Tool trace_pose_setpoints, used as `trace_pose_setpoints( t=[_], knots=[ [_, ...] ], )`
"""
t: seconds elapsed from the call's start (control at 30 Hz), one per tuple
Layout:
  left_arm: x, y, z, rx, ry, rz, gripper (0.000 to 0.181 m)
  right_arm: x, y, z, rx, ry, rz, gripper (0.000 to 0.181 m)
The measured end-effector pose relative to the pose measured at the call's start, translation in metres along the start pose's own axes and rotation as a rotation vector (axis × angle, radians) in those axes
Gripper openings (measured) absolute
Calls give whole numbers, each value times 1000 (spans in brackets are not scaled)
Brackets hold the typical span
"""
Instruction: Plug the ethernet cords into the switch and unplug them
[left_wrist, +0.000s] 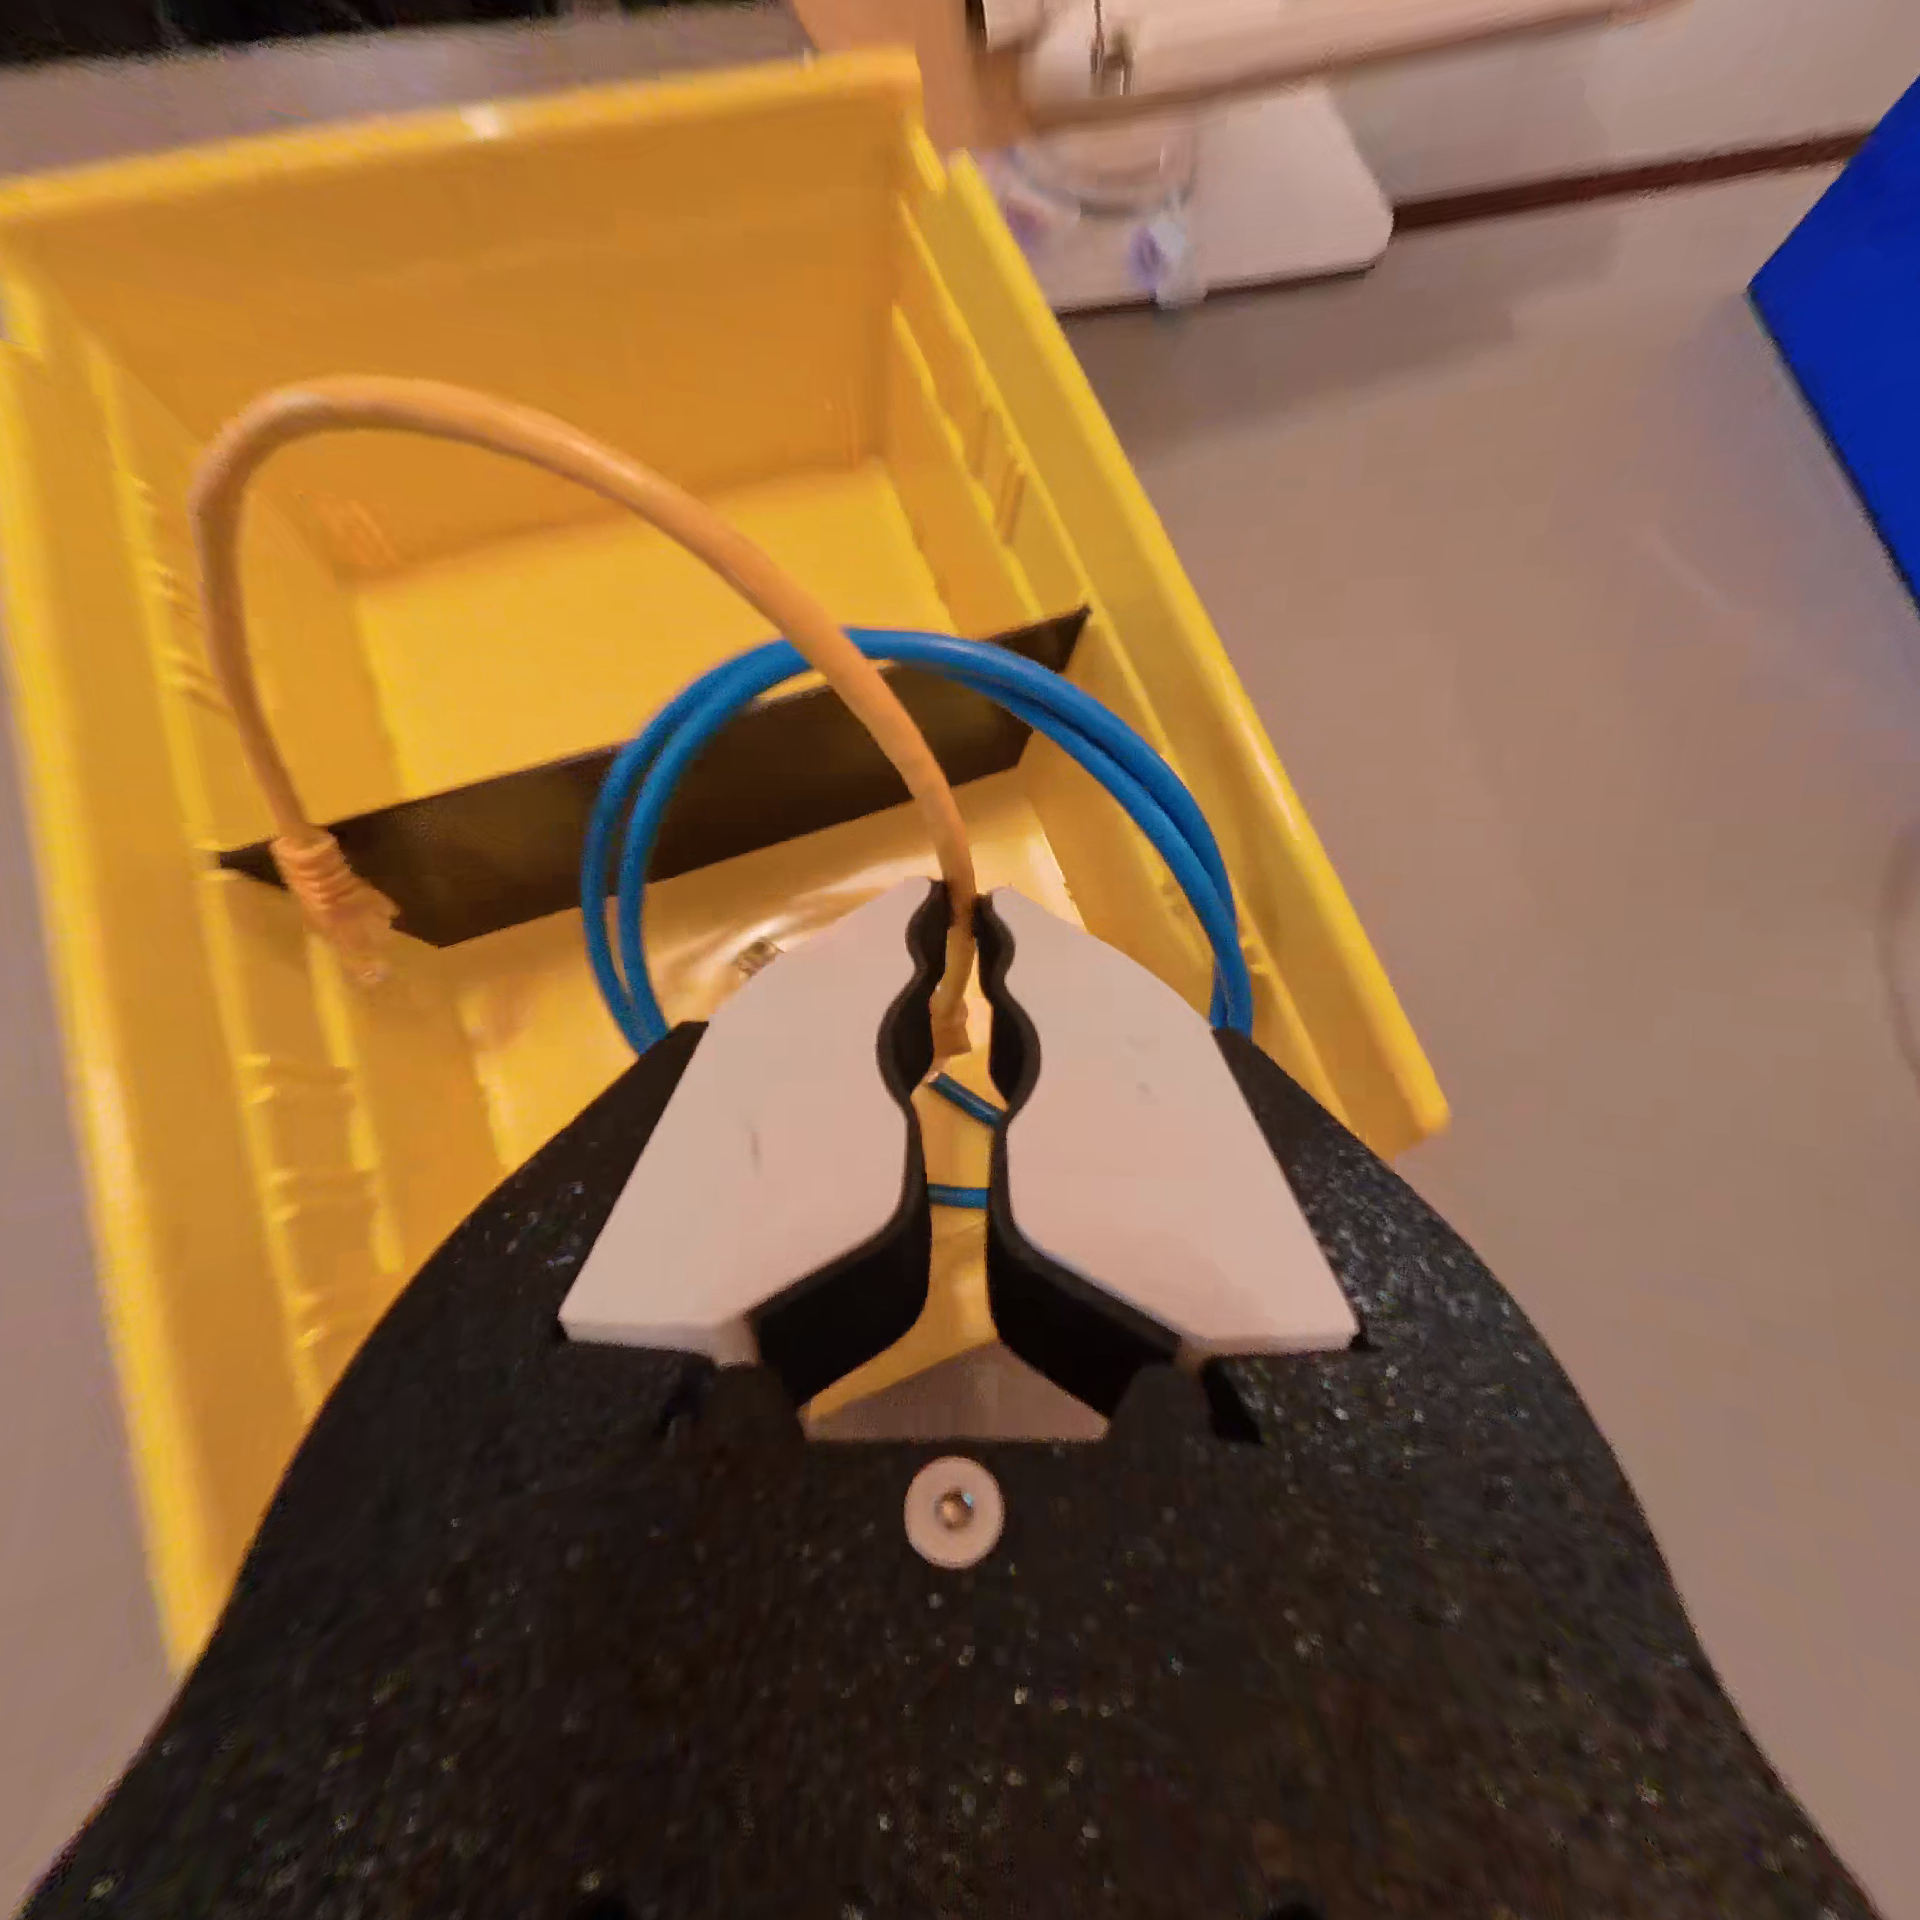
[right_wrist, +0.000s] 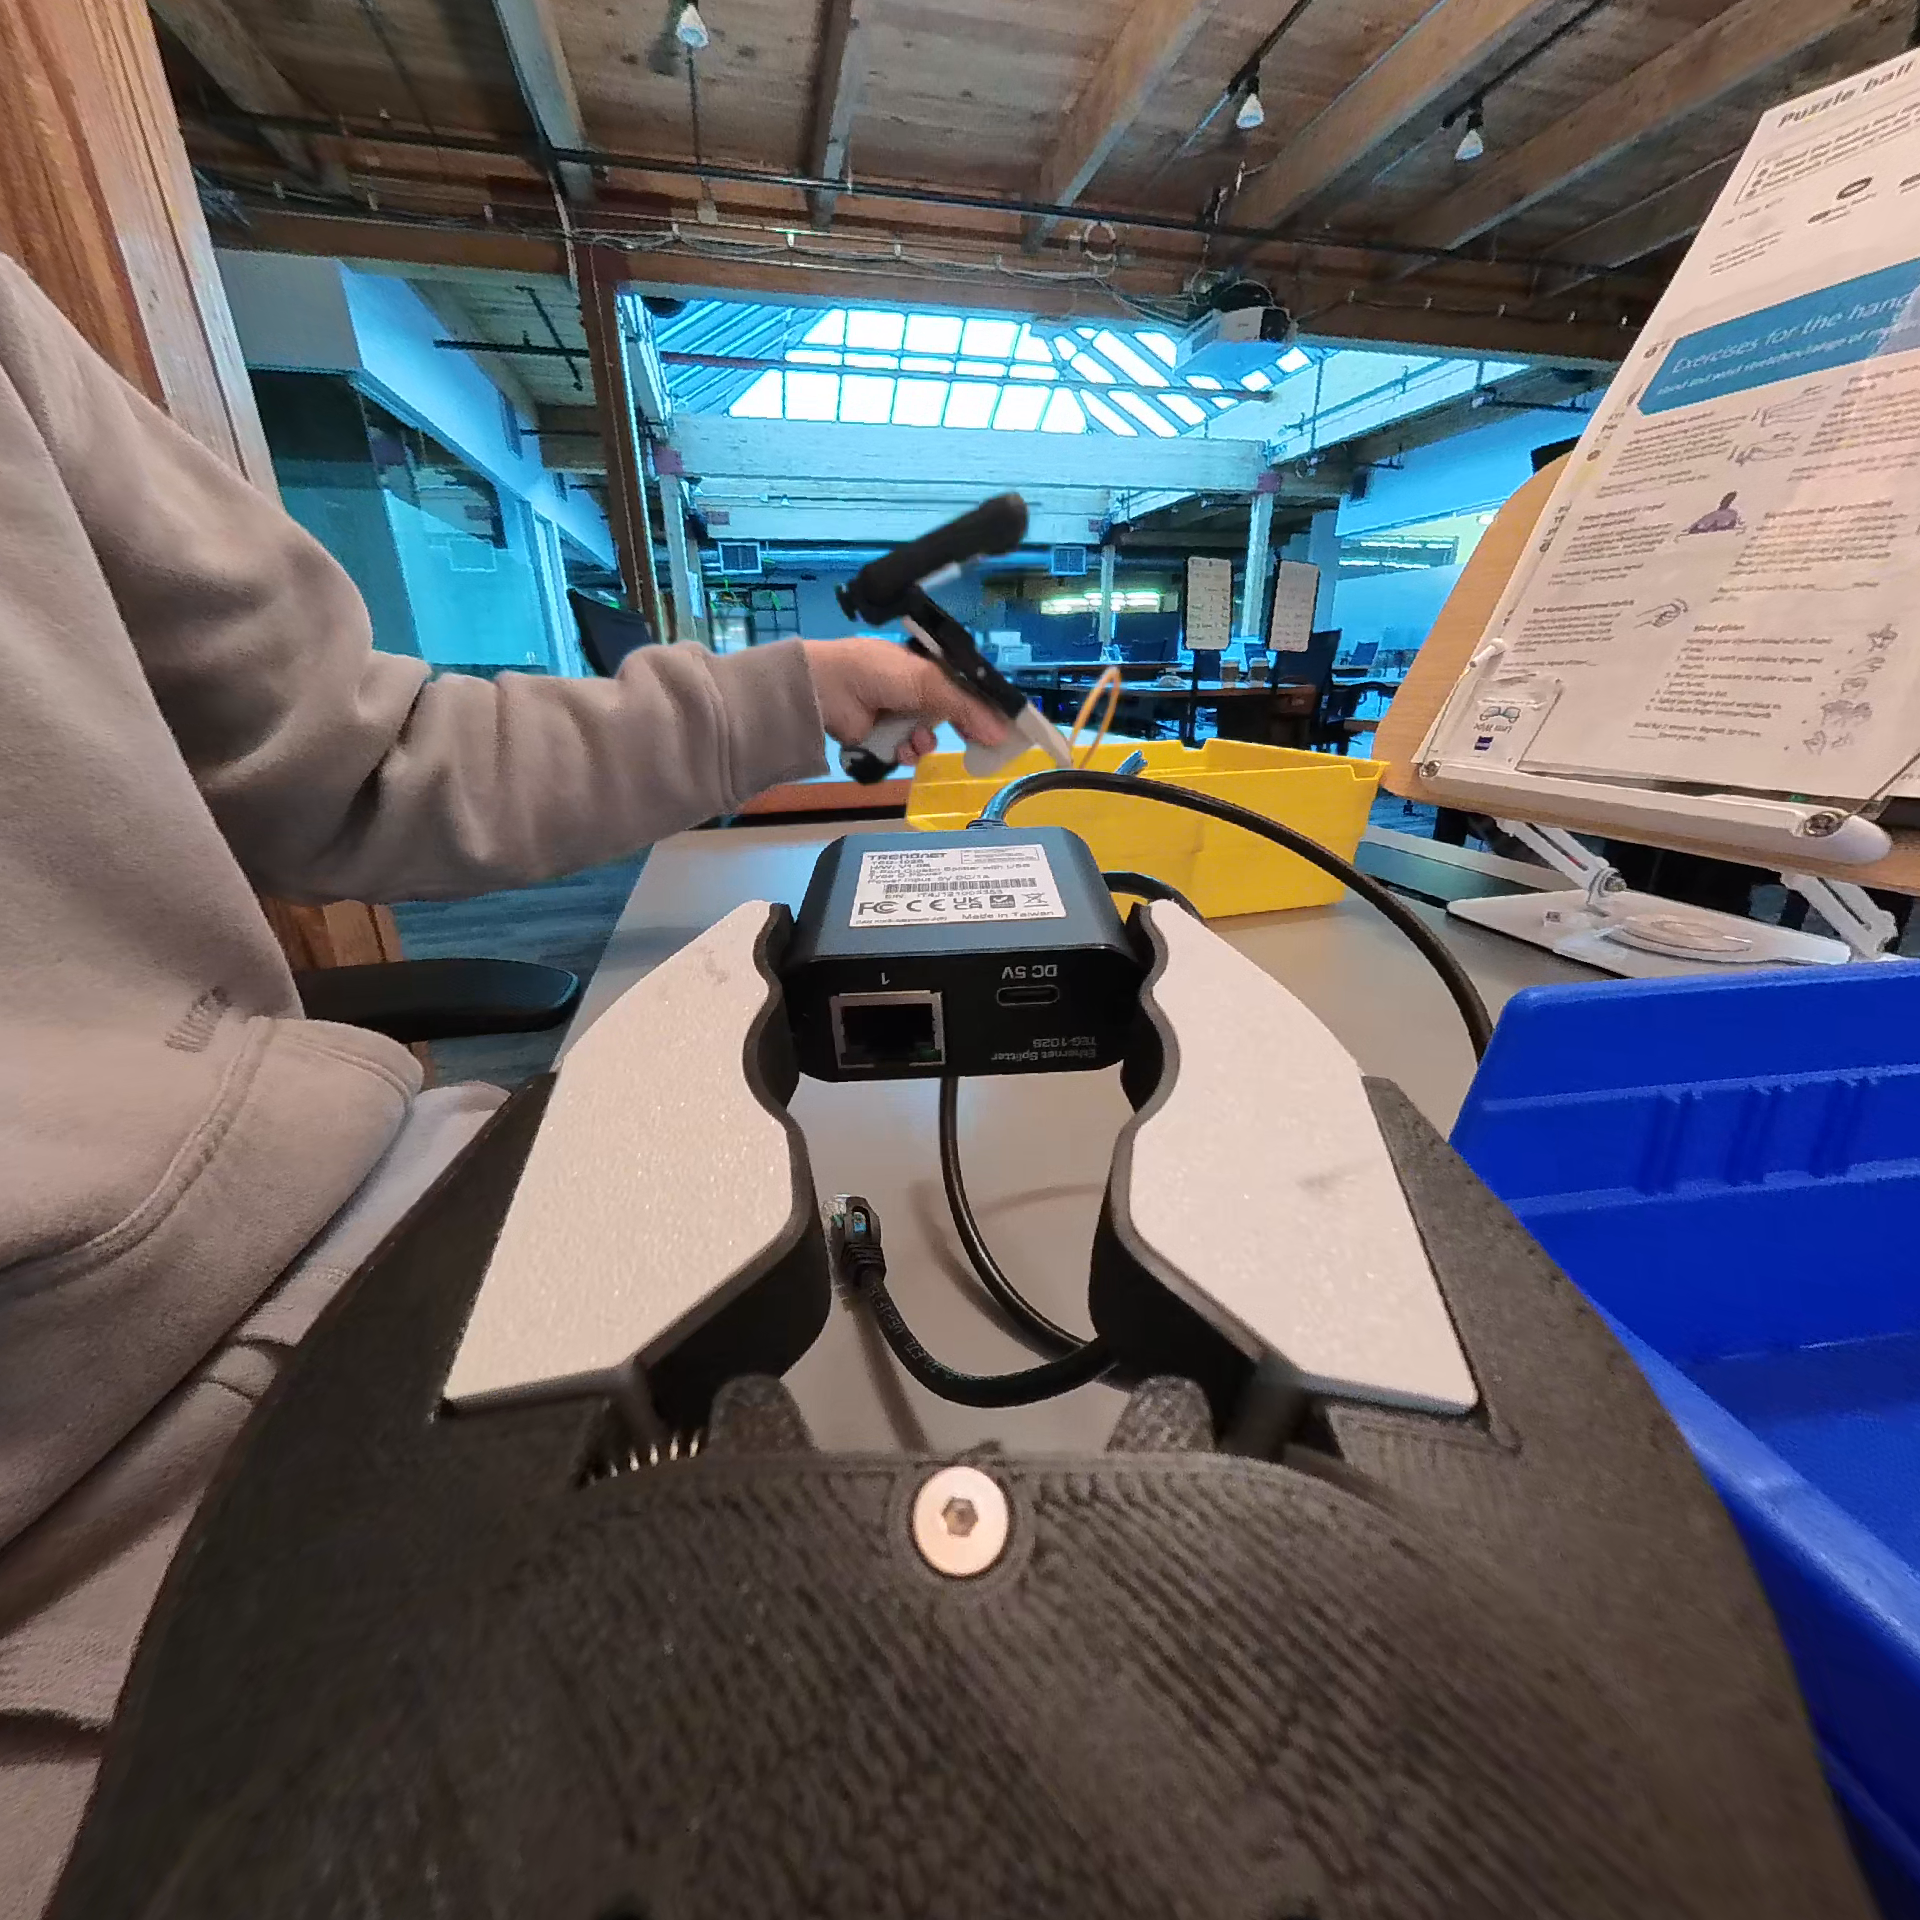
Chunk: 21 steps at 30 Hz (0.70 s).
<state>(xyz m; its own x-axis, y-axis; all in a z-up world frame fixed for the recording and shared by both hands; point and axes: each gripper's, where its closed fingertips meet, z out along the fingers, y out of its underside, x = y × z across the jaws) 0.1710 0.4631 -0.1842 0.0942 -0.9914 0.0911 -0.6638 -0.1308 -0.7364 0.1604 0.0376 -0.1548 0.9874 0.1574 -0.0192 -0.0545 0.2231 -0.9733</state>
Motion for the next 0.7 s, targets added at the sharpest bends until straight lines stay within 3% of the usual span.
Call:
trace_pose_setpoints(
  t=[0.1, 0.2, 0.33, 0.43, 0.5, 0.57, 0.67, 0.7],
  knots=[
    [19, -27, -42, 141, 124, 13, 4, 1, -1, -1, 10, 0, 6, 61],
    [75, -53, -97, 335, 426, 82, 4, 2, -3, -3, 27, 4, 13, 61],
    [144, -52, -137, 462, 761, 102, 4, 3, -5, -4, 39, 5, 18, 61],
    [189, -35, -143, 543, 955, 114, 4, 2, -3, -3, 28, 5, 9, 61],
    [216, -23, -138, 604, 1075, 26, 4, 1, -3, -3, 27, 5, 3, 61],
    [243, 3, -121, 548, 1178, 16, 4, 1, -4, -3, 28, 5, 4, 61],
    [268, 45, -93, 455, 1137, 284, 4, 1, -4, -4, 36, 6, 2, 61],
    [271, 57, -82, 418, 1065, 420, 4, 1, -5, -4, 41, 7, 3, 61]
  ],
)
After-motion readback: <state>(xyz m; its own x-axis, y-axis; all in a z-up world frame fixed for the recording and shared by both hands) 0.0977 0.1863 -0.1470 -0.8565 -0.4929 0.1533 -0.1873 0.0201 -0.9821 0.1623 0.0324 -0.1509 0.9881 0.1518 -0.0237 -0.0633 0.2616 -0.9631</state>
